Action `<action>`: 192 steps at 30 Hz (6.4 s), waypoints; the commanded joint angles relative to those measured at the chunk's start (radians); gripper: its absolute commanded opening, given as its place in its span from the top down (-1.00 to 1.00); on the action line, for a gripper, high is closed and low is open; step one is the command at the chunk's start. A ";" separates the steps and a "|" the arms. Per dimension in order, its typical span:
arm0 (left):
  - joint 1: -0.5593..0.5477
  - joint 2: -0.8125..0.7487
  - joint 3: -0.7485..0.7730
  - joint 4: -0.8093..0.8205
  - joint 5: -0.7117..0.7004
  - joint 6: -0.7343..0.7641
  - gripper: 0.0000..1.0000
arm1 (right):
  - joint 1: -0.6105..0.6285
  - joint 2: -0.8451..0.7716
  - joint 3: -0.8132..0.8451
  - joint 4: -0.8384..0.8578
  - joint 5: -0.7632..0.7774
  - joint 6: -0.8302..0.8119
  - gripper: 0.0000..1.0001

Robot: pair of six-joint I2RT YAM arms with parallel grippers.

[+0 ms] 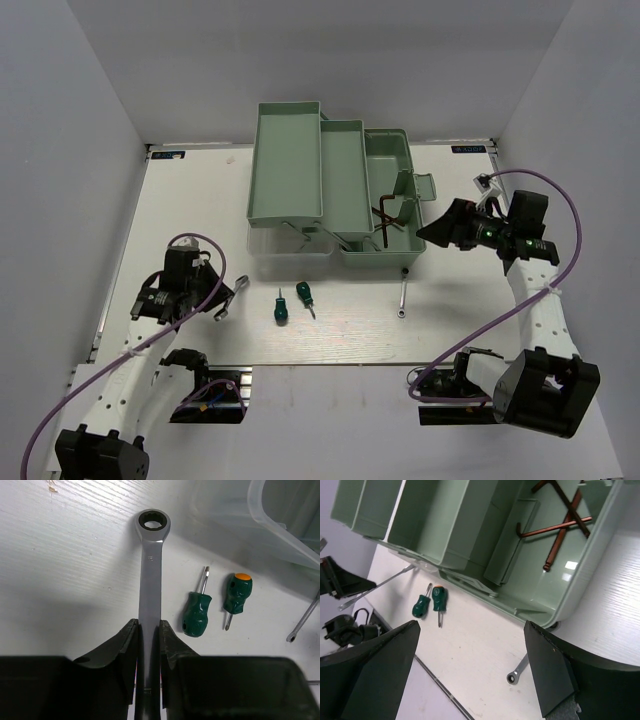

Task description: Sort the tools into containers

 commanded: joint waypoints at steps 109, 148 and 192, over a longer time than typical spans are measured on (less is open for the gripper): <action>-0.800 0.440 0.511 -0.061 -0.113 0.065 1.00 | 0.508 -0.043 -0.050 -0.041 0.580 -0.310 0.94; -0.552 1.424 1.771 0.026 -0.409 0.297 0.36 | 0.393 -0.046 -0.073 -0.130 0.509 -0.333 -0.28; -0.684 0.013 0.197 0.123 -0.346 0.047 -0.58 | 0.649 0.088 -0.365 0.144 0.943 0.070 0.50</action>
